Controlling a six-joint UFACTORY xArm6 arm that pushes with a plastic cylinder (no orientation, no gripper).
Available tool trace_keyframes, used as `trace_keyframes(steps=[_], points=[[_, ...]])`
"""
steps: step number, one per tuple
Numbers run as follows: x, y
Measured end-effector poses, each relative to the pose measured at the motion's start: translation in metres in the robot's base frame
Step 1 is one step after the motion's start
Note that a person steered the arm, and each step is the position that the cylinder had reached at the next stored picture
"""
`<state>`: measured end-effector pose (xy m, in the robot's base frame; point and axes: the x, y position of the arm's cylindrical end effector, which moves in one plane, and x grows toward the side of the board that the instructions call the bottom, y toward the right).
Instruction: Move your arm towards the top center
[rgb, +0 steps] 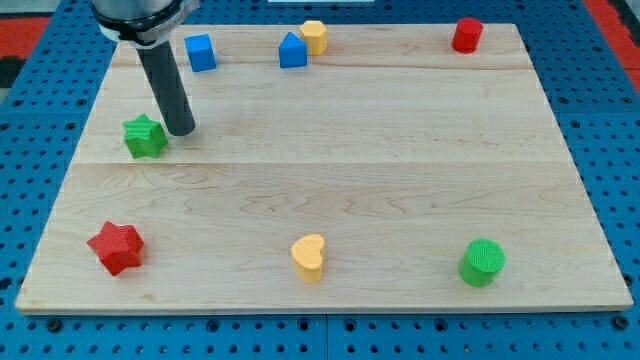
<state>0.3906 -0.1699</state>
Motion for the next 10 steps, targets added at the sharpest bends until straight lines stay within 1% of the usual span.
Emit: trace_keyframes(steps=[1,2,3,4,5,6,10], points=[[0.000,0.000],[-0.005,0.037],[-0.010,0.095],[-0.042,0.158],[-0.078,0.195],[-0.085,0.210],[-0.085,0.218]])
